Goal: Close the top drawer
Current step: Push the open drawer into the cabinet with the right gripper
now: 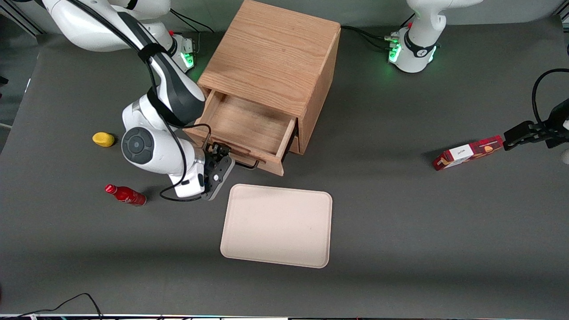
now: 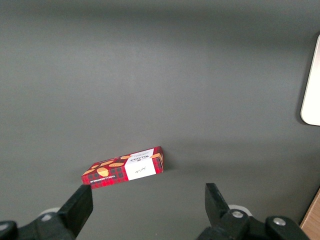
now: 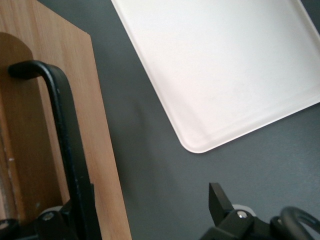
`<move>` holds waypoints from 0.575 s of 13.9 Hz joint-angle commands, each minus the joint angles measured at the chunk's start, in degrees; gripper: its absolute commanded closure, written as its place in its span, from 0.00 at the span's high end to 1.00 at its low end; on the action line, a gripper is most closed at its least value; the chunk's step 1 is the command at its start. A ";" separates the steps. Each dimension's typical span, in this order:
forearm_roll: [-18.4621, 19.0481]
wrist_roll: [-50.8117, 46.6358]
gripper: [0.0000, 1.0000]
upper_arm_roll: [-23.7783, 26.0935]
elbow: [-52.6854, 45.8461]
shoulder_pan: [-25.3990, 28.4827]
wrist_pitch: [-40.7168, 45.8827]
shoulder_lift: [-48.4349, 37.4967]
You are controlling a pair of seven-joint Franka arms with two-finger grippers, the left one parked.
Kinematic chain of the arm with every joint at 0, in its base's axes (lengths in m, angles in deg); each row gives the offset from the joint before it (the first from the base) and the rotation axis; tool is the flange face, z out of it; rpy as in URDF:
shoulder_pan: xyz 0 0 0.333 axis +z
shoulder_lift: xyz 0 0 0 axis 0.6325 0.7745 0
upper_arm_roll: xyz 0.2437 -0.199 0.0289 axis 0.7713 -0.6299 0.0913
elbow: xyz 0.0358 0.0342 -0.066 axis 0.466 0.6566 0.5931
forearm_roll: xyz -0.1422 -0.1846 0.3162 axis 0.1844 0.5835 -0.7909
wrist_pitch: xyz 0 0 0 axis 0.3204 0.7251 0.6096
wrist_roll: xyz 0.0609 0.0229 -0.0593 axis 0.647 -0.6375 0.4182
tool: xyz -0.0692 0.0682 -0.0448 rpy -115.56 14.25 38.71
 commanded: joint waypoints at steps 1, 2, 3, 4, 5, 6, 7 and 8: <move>-1.25 -2.34 1.00 0.91 6.04 0.43 -2.77 -2.81; -1.25 -3.22 1.00 1.70 7.00 0.61 -3.47 -3.43; -1.25 -4.19 1.00 2.14 8.32 0.87 -4.26 -4.13; -1.25 -4.98 1.00 2.58 9.37 1.31 -4.70 -4.83; -1.25 -5.60 1.00 2.85 10.34 1.57 -4.79 -5.45; -1.25 -5.95 1.00 3.72 11.22 1.66 -4.88 -6.06; -1.25 -6.39 1.00 4.43 11.93 1.84 -5.06 -6.42; -1.25 -7.09 1.00 4.78 12.72 2.10 -5.06 -7.12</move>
